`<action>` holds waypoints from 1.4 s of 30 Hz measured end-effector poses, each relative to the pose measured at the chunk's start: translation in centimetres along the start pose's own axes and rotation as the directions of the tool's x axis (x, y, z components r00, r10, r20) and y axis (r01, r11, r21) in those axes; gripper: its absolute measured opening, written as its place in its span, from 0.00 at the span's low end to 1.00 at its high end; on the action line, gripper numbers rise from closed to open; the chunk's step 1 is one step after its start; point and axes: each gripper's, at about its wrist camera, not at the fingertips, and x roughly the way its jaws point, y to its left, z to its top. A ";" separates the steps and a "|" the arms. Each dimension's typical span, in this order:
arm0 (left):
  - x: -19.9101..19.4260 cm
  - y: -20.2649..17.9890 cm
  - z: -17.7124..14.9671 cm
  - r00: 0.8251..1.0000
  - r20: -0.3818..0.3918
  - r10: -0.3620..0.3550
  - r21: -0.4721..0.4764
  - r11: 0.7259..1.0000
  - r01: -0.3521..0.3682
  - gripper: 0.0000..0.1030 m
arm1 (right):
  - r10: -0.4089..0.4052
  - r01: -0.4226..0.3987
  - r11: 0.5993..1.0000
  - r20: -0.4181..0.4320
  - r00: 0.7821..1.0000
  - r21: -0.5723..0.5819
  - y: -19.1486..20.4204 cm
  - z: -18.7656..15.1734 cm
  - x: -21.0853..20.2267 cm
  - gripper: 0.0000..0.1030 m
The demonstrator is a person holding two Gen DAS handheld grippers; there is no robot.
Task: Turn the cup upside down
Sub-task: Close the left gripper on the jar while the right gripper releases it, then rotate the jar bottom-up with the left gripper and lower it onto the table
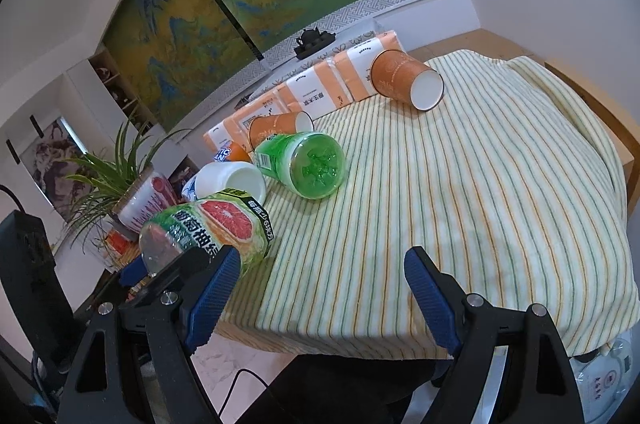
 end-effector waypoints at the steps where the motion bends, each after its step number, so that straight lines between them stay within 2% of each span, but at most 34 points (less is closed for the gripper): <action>1: 0.0 0.0 0.1 1.000 0.001 -0.002 0.002 1.000 0.002 0.89 | -0.002 0.002 1.000 0.000 1.000 -0.001 0.0 0.0 0.0 0.79; 11: -0.1 0.6 2.3 0.999 0.045 -0.007 0.006 1.000 0.007 0.88 | -0.034 0.035 0.999 0.031 0.999 -0.029 0.5 -0.3 -0.8 0.79; 19: 0.8 1.7 3.4 0.999 0.036 -0.027 -0.025 0.999 0.028 0.88 | -0.080 0.087 0.994 0.087 0.993 -0.071 1.7 -0.3 -1.9 0.79; 27: 2.2 2.7 3.7 0.997 -0.005 -0.072 -0.056 0.996 0.071 0.88 | -0.126 0.140 0.986 0.138 0.982 -0.094 2.8 -0.6 -2.7 0.79; 42: 3.8 2.8 4.1 0.996 -0.010 -0.090 -0.067 0.994 0.089 0.88 | -0.144 0.157 0.983 0.134 0.981 -0.094 3.1 -0.9 -2.4 0.79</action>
